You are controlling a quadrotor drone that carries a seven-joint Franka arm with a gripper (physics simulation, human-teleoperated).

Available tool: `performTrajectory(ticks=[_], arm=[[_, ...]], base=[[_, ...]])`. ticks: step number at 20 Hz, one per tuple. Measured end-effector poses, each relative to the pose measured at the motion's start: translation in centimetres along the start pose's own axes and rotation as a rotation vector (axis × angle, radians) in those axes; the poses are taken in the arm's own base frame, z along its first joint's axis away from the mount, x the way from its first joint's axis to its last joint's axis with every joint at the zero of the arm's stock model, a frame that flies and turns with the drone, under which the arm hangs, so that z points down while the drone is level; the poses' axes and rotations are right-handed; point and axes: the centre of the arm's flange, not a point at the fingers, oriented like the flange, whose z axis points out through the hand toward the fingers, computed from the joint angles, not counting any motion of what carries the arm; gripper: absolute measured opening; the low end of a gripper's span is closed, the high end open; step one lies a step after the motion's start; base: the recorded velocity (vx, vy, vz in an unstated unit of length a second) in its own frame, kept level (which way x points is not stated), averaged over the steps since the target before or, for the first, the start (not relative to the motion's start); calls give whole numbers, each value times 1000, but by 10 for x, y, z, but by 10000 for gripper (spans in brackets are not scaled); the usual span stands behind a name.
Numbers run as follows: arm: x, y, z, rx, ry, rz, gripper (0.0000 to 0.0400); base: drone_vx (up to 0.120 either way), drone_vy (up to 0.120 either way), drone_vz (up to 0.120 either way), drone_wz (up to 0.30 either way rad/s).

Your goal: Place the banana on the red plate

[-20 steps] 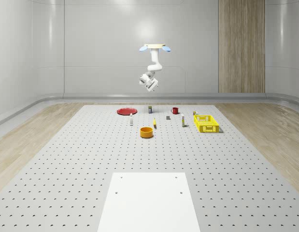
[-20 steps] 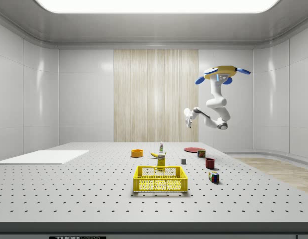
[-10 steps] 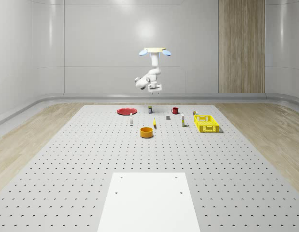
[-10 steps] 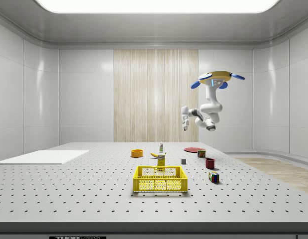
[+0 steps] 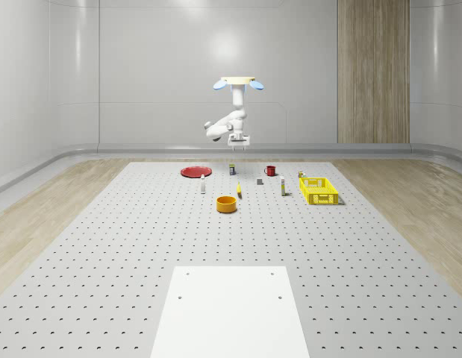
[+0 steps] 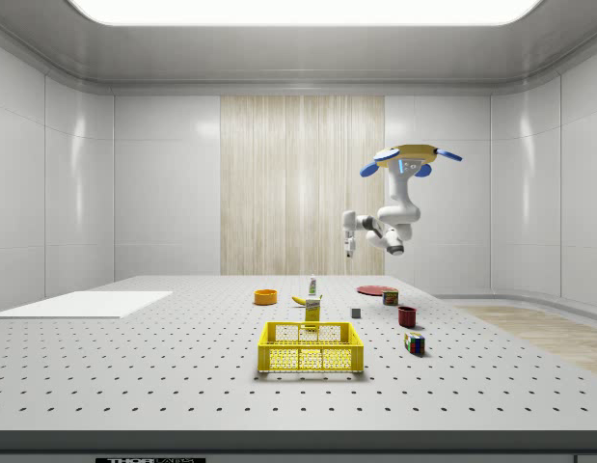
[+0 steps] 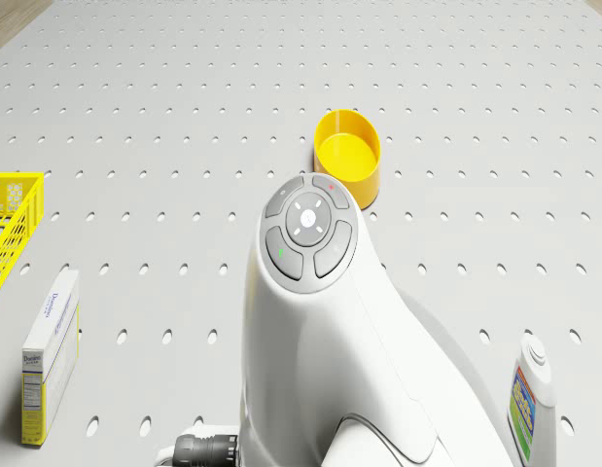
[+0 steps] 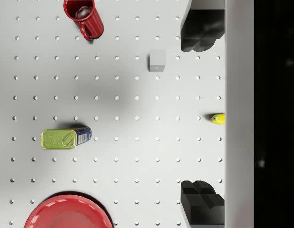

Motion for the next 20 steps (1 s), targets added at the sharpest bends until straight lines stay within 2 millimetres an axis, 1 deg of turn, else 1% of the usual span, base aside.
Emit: performTrajectory(ticks=[6,9,10,14,17,18,20], arm=[[-1,-1,0,-8,9,0,400],[-1,-1,0,-10,11,0,400],[-1,-1,0,-11,11,0,400],[-1,-1,0,-12,13,0,400],[-1,-1,0,-12,13,0,400],[-1,-1,0,-12,13,0,400],[-1,-1,0,-12,13,0,400]], base=[[120,0,-120,0],[120,-107,-120,0],[120,-40,-120,0],[120,0,-10,0],[120,67,0,0],[120,0,-40,0],[120,0,-120,0]])
